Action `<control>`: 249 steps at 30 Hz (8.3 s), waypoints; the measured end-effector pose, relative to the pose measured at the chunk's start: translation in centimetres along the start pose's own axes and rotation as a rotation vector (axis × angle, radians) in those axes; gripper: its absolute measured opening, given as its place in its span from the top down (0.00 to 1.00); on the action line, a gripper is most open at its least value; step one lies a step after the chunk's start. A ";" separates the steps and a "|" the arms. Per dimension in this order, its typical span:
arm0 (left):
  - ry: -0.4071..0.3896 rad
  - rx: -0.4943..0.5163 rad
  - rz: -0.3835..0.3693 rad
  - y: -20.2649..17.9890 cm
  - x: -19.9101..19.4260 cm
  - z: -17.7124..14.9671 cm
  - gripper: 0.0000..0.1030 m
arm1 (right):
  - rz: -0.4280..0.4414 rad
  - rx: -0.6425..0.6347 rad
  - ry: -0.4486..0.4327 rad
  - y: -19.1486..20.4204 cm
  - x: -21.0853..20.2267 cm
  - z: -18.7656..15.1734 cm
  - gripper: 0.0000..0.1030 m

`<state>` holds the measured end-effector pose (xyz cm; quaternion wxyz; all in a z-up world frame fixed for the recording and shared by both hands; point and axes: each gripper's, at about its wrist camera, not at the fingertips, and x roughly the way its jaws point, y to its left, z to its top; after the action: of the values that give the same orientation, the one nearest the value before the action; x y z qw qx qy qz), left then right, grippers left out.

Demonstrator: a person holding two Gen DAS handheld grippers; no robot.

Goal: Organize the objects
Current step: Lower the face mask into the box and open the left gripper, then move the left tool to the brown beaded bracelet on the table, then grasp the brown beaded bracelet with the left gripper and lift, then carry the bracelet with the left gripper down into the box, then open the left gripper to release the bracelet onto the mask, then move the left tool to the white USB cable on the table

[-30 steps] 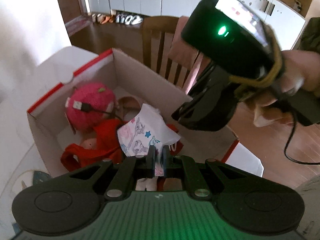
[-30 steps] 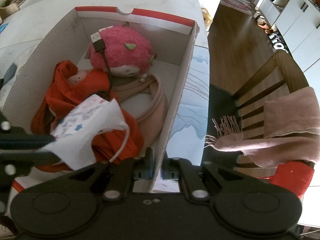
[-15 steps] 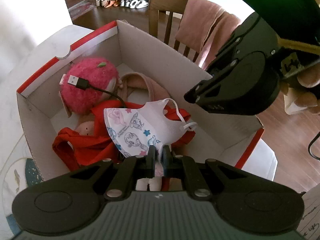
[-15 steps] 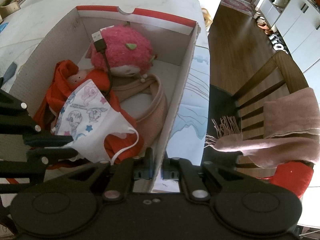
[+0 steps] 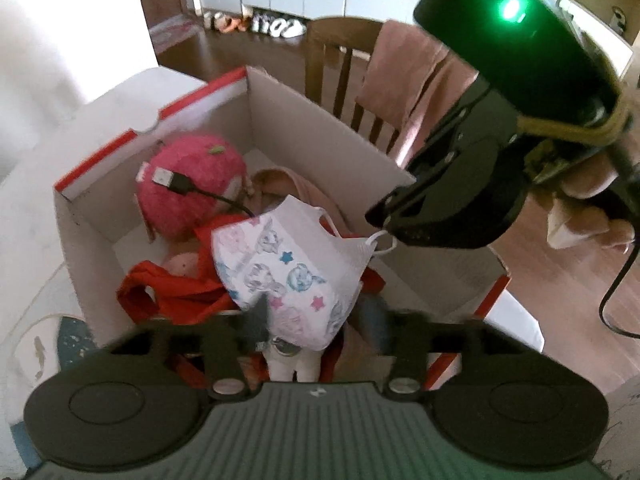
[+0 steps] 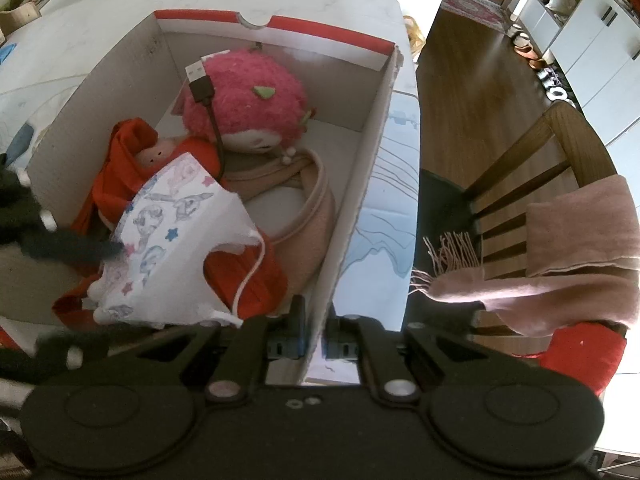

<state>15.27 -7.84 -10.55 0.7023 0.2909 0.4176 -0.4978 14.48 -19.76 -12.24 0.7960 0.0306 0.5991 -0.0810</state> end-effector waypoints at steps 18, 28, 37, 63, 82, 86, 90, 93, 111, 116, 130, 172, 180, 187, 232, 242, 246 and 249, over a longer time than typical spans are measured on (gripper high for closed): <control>-0.111 -0.088 0.038 1.6 -6.7 -1.8 0.31 | -0.007 -0.001 0.005 0.3 -0.2 -0.2 0.94; -0.148 -0.227 0.141 5.1 -9.8 -4.9 0.17 | -0.010 0.003 0.009 0.5 -0.4 -0.1 0.94; -0.163 -0.428 0.243 11.3 -12.2 -10.0 0.03 | -0.020 0.011 0.005 0.6 -0.7 -0.1 0.94; 0.089 -0.871 0.563 34.5 -11.9 -25.7 0.01 | -0.057 0.053 0.028 1.0 -0.5 0.1 0.94; 0.136 -1.126 0.484 36.8 -8.9 -27.7 0.66 | -0.069 0.062 0.038 1.2 -0.2 0.2 0.94; 0.114 -1.103 0.457 36.4 -8.7 -27.4 0.84 | -0.072 0.057 0.038 1.3 -0.2 0.2 0.93; 0.097 -1.107 0.461 36.2 -8.9 -27.3 0.92 | -0.073 0.055 0.037 1.3 -0.2 0.1 0.93; 0.074 -1.099 0.463 36.0 -9.9 -27.1 0.93 | -0.074 0.051 0.035 1.4 -0.2 0.1 0.93; -0.048 -0.829 0.433 30.5 -17.6 -20.2 0.93 | -0.071 0.031 0.025 1.5 -0.4 0.0 0.93; -0.109 -0.765 0.446 29.4 -19.5 -17.7 0.93 | -0.065 0.027 0.022 1.4 -0.4 0.0 0.93; -0.144 -0.545 0.294 22.9 -18.4 -10.0 0.93 | -0.060 0.020 0.017 1.3 -0.5 -0.1 0.94; 0.069 -0.048 0.032 3.6 -1.1 2.2 0.93 | -0.015 -0.005 0.013 0.9 -0.6 0.1 0.94; 0.110 -0.061 0.035 3.8 0.8 1.5 0.93 | -0.017 -0.016 0.002 1.0 -1.0 -0.1 0.94; 0.126 -0.065 0.050 4.0 1.7 1.4 0.93 | -0.019 -0.019 0.001 1.0 -1.0 -0.1 0.94; -0.076 -0.202 0.096 4.5 -9.9 -4.0 0.30 | -0.042 -0.025 -0.001 1.5 -1.3 -0.3 0.91; -0.076 -0.397 0.151 8.9 -12.2 -9.4 0.18 | -0.040 -0.022 0.000 1.5 -1.3 -0.3 0.90; -0.055 -0.508 0.221 11.4 -12.3 -12.2 0.16 | -0.039 -0.021 0.001 1.5 -1.4 -0.3 0.90; -0.042 -0.597 0.285 13.7 -12.6 -14.5 0.15 | -0.039 -0.021 0.000 1.5 -1.4 -0.3 0.90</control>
<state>21.92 14.41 -6.61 0.8276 0.1173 0.4855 -0.2563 14.09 -18.12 -11.07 0.7944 0.0107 0.6006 -0.0902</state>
